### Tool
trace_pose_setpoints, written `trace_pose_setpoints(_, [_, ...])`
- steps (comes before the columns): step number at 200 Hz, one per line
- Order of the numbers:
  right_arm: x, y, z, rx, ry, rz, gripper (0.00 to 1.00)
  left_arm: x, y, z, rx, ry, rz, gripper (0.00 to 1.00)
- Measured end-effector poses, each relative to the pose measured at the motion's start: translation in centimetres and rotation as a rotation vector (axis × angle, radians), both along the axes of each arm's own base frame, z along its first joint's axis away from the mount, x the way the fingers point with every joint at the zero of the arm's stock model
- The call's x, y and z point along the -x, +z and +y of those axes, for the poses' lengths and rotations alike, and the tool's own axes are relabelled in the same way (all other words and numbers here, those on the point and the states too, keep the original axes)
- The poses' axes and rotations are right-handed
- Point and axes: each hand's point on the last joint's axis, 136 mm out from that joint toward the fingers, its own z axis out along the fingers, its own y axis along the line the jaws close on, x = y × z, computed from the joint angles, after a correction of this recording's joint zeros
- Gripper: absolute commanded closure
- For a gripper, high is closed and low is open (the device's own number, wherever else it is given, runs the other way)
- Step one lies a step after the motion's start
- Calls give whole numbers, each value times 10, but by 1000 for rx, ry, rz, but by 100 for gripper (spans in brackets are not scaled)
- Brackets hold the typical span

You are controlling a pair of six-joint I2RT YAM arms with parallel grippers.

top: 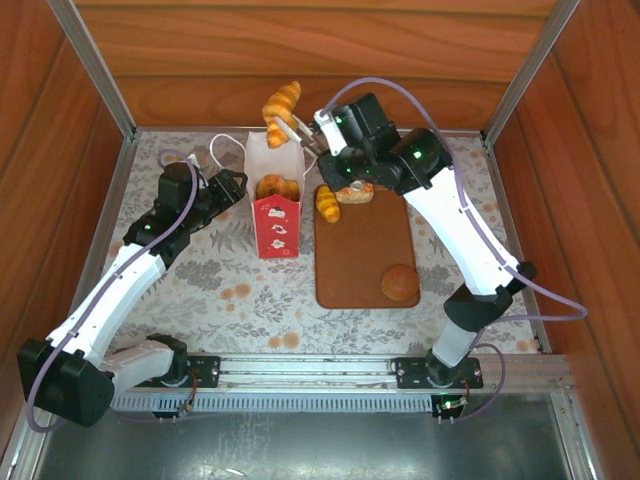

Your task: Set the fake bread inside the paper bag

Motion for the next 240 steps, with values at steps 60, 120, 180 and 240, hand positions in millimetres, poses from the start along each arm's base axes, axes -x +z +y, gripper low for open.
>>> trace_pose_setpoints(60, [9,-31,17,90,44,59,70,-12,-15,-6,-4,-5,30,53])
trace_pose_setpoints(120, [18,-41,16,125,59,95,69,-14,-9,-8,-1,-9,9,66])
trace_pose_setpoints(180, [22,-62,20,154,75,161,69,-14,-9,-8,0,-9,9,66])
trace_pose_setpoints(240, [23,-85,25,184,66,235,57,-14,-9,-8,0,-9,9,66])
